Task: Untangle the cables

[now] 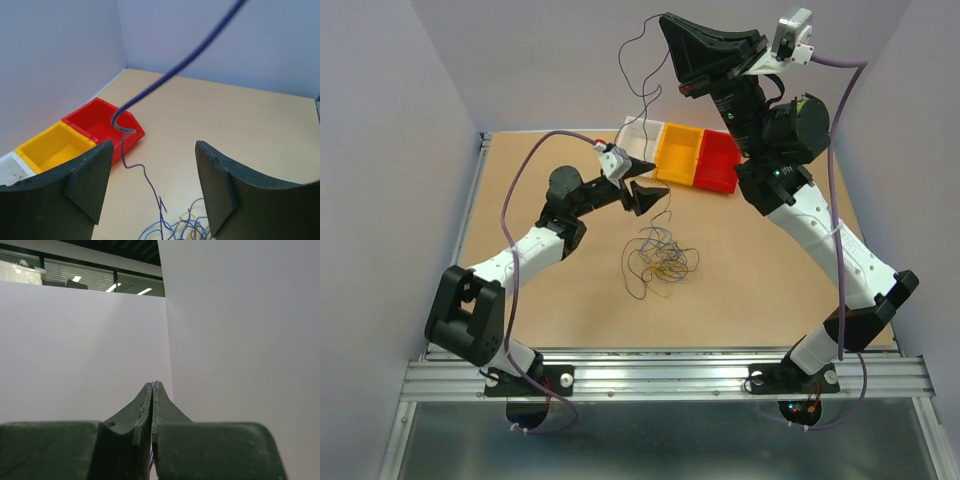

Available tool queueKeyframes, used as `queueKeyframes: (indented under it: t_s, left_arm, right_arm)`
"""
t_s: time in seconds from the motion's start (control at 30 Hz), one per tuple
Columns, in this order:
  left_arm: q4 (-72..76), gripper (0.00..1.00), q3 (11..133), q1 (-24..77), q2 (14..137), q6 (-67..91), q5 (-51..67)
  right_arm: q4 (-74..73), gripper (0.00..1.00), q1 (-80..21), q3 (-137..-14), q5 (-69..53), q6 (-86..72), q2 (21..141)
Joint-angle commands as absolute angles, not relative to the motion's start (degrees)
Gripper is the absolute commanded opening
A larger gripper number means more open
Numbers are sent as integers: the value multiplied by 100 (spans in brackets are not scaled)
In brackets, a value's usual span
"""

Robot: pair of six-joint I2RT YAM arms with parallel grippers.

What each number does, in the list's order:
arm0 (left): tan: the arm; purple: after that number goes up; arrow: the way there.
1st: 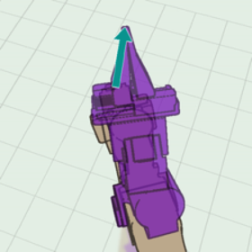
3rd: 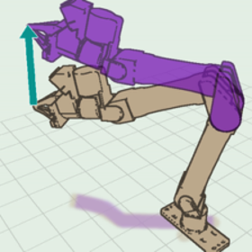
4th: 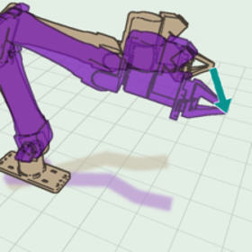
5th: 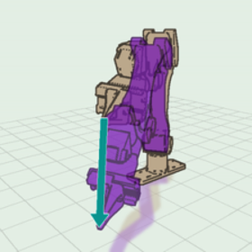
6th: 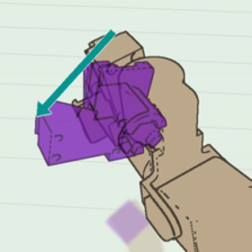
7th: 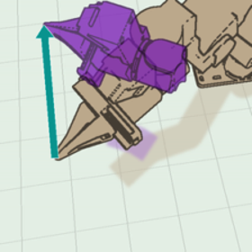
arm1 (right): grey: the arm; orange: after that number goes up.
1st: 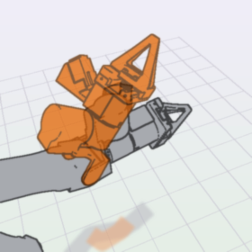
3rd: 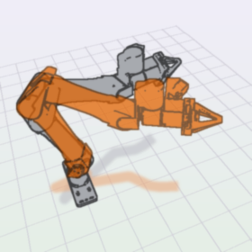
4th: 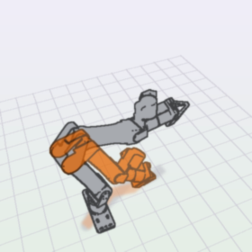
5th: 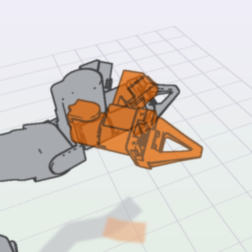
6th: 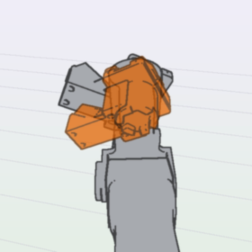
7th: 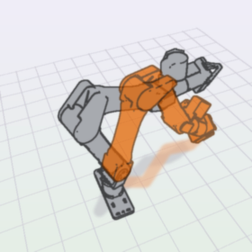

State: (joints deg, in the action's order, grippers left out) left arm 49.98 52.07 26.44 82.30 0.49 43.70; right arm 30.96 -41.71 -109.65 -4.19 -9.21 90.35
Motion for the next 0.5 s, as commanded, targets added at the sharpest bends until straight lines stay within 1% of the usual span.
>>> queueKeyframes:
  t_s: [0.0,0.1,0.17,0.3,0.4,0.47]
  left_arm:
    - [5370,73,5747,2646,8734,438,4226]
    - [5222,68,6037,2654,9217,536,4307]
    - [5151,68,6082,2654,9438,449,4272]
    - [5046,66,6345,2724,10036,484,4324]
    - [4319,55,6617,2987,10571,80,4228]
    - [4035,51,6671,3137,10696,-236,4044]
  right_arm:
    - [3595,1,-4227,-10881,-510,-1204,8938]
    - [3612,1,-4219,-11074,-414,-1230,9026]
    - [3638,1,-4227,-11249,-273,-1257,9122]
    - [3682,1,-4219,-12039,174,-1459,9447]
    - [3753,1,-4219,-12839,692,-1608,9746]
    - [3771,1,-4219,-13428,974,-1521,9896]
